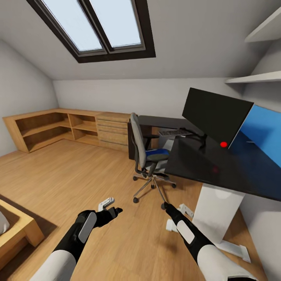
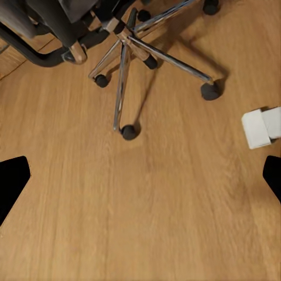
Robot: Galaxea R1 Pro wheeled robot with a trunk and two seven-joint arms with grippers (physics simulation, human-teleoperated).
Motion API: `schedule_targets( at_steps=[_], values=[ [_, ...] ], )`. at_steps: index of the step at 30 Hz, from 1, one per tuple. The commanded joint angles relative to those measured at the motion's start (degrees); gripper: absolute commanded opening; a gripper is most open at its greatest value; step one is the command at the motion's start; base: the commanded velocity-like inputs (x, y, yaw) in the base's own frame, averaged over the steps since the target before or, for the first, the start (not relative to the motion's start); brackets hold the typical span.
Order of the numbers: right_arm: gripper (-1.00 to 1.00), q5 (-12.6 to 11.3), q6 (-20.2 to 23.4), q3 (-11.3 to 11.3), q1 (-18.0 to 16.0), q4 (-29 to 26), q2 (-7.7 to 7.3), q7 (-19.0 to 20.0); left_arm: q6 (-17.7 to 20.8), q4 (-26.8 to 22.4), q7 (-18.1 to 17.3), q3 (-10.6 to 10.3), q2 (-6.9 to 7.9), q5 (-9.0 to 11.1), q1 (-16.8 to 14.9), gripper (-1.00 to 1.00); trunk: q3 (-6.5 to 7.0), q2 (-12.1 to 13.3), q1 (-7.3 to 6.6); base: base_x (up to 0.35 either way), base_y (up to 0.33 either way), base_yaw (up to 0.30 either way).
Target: In the bedroom, organize the workspace by keeping the computer under the desk, ensuring the monitor is on the desk, placing the keyboard on the desk next to the monitor, placing the mouse on the desk next to the keyboard, moving the folder from the swivel chair onto the desk next to the mouse, stacking the notebook on top of the folder with the pen on top of the notebook, and positioning the swivel chair next to the desk.
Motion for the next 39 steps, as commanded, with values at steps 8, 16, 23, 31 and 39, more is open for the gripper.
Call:
schedule_targets(
  at_steps=[8,16,23,31,39],
  values=[
    [1.0,-1.1,-0.5,0.0,-0.3,-0.4,0.32,2.2,-0.8,0.3,0.3,0.5,0.64,3.1,0.6,1.0,-1.5,-3.3,1.76,0.0,0.0,0.0],
    [1.0,-1.3,-0.6,-0.2,-0.3,-2.7,0.35,3.2,-4.8,0.7,1.3,0.7,1.3,7.8,2.4,1.0,-2.93,-6.5,3.51,0.0,0.0,0.0],
    [1.0,-1.3,-0.5,-0.3,-0.3,-3.5,0.22,3.2,-5.3,0.7,1.4,0.7,2.52,11.8,2.8,1.0,-3.65,-8.1,4.39,0.0,0.0,0.0],
    [1.0,-2.6,-0.4,-2.2,-0.2,-4.5,0.31,3.0,-5.6,0.3,0.8,0.1,4.06,14.0,4.5,1.0,-3.57,-8.1,4.39,0.0,0.0,-0.049],
    [1.0,-3.9,0.1,-3.6,-0.2,-5.8,0.29,2.9,-6.4,0.1,0.2,-0.4,5.02,14.5,6.9,1.0,-3.31,-8.1,4.39,0.037,0.137,-0.215]
  ],
)
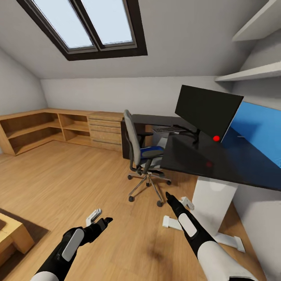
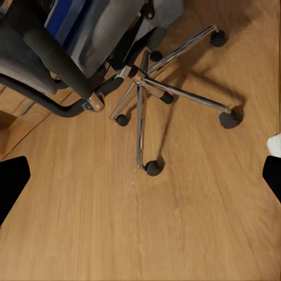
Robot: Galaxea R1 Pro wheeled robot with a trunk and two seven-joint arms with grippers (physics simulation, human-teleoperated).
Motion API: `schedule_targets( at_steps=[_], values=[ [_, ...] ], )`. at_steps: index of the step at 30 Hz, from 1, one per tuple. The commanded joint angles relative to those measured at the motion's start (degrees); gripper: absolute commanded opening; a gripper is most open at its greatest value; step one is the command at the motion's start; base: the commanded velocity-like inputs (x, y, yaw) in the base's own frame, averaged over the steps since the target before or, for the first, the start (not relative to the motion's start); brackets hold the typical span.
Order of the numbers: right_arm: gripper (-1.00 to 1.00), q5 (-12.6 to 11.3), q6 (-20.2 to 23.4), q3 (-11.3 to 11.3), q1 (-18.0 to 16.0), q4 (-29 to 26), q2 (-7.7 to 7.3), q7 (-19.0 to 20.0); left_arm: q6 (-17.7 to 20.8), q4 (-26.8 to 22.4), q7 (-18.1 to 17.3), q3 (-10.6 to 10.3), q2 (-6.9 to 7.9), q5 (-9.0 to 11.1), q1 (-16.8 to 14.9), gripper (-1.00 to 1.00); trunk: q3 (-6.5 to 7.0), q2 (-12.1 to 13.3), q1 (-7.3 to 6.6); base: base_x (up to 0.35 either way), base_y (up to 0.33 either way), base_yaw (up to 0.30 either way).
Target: In the bedroom, organize the workspace by keeping the computer under the desk, ensuring the monitor is on the desk, placing the keyboard on the desk next to the monitor, placing the mouse on the desk next to the keyboard, moving the folder from the swivel chair onto the desk next to the mouse, stacking the notebook on top of the folder with the pen on top of the notebook, and positioning the swivel chair next to the desk.
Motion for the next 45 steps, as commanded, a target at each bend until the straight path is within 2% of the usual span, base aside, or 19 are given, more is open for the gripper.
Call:
schedule_targets(
  at_steps=[1,22,36,43,45],
  values=[
    [1.0,-0.6,-0.1,-0.2,0.0,0.0,0.03,0.1,0.3,-0.1,0.2,0.1,0.05,0.6,0.1,1.0,-0.02,0.0,0.0,0.105,0.255,-0.261],
    [1.0,-1.1,0.1,-0.9,0.0,-0.3,-0.05,0.0,0.1,-0.1,0.1,0.1,0.12,0.8,0.6,1.0,0.71,0.0,0.0,0.172,0.296,-0.266],
    [1.0,-1.7,0.1,-1.1,0.0,-0.3,-0.07,0.0,0.1,0.0,0.2,0.1,0.06,0.7,0.6,1.0,0.8,0.0,0.0,0.246,0.251,-0.041],
    [1.0,-1.8,0.1,-1.1,0.0,-0.3,-0.07,0.0,0.7,0.0,0.8,0.8,-0.14,1.5,0.5,1.0,0.8,0.0,0.0,0.082,0.079,-0.002],
    [1.0,-1.9,0.1,-1.2,0.0,-0.2,-0.07,0.0,1.0,-0.1,0.7,1.5,-0.06,2.3,0.5,1.0,0.44,-0.8,0.44,0.025,0.024,-0.001]
  ],
)
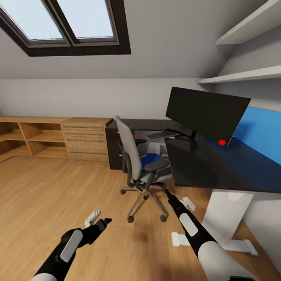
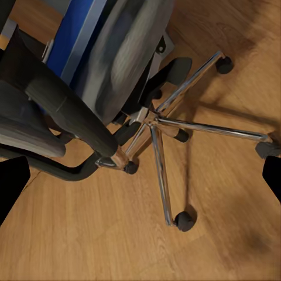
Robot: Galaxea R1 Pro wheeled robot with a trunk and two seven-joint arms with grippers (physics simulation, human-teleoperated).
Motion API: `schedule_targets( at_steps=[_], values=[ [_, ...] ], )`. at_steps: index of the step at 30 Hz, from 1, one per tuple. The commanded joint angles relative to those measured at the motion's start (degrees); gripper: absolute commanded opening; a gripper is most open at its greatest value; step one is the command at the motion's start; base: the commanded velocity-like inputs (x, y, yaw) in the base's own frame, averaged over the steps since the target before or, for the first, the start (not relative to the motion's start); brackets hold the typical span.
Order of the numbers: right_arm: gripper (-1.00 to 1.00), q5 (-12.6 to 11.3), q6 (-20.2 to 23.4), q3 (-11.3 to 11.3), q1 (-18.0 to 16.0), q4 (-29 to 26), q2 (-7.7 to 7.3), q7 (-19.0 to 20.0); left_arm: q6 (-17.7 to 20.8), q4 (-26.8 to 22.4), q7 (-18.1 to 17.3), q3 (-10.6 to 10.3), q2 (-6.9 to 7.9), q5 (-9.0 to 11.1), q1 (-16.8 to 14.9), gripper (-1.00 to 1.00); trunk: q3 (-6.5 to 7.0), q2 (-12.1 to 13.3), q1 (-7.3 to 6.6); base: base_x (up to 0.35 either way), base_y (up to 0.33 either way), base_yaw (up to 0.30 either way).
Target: In the bedroom, organize the workspace by keeping the computer under the desk, ensuring the monitor is on the desk, placing the keyboard on the desk next to the monitor, placing the mouse on the desk next to the keyboard, moving the folder from the swivel chair onto the desk next to the mouse, stacking the notebook on top of the folder with the pen on top of the notebook, and positioning the swivel chair next to the desk.
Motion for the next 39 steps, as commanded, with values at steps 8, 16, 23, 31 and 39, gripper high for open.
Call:
schedule_targets(
  at_steps=[8,16,23,31,39],
  values=[
    [1.0,-0.6,-0.1,-0.4,0.0,0.1,0.0,0.2,1.1,-1.2,-0.1,1.4,0.15,3.0,0.0,1.0,-1.5,-3.2,1.76,0.012,0.011,0.0],
    [1.0,-4.0,-0.1,-2.3,-0.2,0.5,-0.4,0.6,1.0,-2.1,0.2,1.5,0.02,3.4,0.0,1.0,-2.93,-6.5,3.51,0.002,0.001,0.0],
    [1.0,-6.4,-0.1,-2.8,-0.6,0.2,-0.59,0.6,1.0,-2.2,0.1,1.7,0.1,3.6,0.0,1.0,-4.19,-9.3,5.05,0.0,0.0,0.0],
    [1.0,-7.1,-0.2,-2.9,-0.7,-1.3,-0.66,0.6,0.9,-2.2,-0.1,1.5,0.03,3.7,0.0,1.0,-5.09,-11.3,6.15,0.0,0.0,0.0],
    [1.0,-7.2,-0.1,-2.9,-0.7,-2.0,-0.73,0.6,1.1,-2.4,-0.7,1.2,0.27,3.1,1.3,1.0,-5.09,-11.3,6.15,0.019,0.015,0.0]
  ],
)
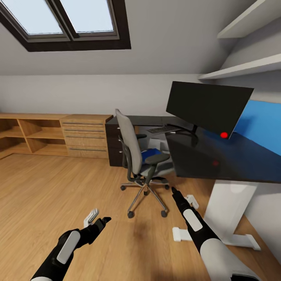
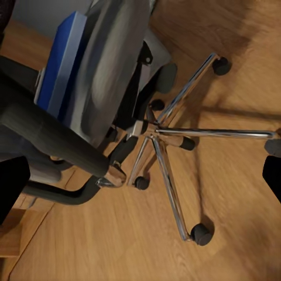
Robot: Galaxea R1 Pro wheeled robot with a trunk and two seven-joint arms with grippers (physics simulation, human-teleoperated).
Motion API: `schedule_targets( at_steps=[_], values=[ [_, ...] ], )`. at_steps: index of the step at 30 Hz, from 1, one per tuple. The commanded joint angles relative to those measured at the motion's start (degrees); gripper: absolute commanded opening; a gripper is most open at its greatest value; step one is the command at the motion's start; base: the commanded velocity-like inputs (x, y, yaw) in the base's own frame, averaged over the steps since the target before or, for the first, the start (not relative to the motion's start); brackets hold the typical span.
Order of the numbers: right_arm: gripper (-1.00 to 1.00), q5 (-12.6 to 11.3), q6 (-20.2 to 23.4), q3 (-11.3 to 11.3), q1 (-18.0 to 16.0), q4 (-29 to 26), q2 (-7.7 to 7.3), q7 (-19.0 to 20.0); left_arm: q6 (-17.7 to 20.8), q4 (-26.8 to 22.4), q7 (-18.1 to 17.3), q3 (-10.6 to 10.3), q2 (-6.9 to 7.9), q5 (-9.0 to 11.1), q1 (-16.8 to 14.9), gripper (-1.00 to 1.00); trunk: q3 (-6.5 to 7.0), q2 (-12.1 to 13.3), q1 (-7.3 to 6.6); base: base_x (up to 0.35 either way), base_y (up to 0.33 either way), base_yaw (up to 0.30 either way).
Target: In the bedroom, organize the workspace by keeping the computer under the desk, ensuring the monitor is on the desk, placing the keyboard on the desk next to the monitor, placing the mouse on the desk next to the keyboard, moving the folder from the swivel chair onto the desk next to the mouse, stacking the notebook on top of the folder with the pen on top of the notebook, and positioning the swivel chair next to the desk.
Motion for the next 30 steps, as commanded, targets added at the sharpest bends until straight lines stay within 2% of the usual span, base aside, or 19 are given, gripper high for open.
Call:
schedule_targets(
  at_steps=[1,20,30],
  values=[
    [1.0,-0.6,-0.1,-0.1,0.0,-0.1,0.04,0.1,0.3,-0.1,0.1,0.1,0.01,0.4,0.2,1.0,-0.06,0.0,0.0,0.123,0.096,0.0],
    [1.0,-0.7,1.1,-0.2,0.0,-0.4,-0.02,0.1,-0.2,0.2,0.1,-0.1,-0.04,0.1,1.3,1.0,-0.06,0.0,0.0,0.219,0.201,0.0],
    [1.0,-1.7,1.1,-0.4,0.0,-0.4,-1.09,0.0,-0.3,0.3,0.1,-1.5,-0.12,0.0,1.3,1.0,-0.06,0.0,0.0,0.127,0.048,0.0]
  ],
)
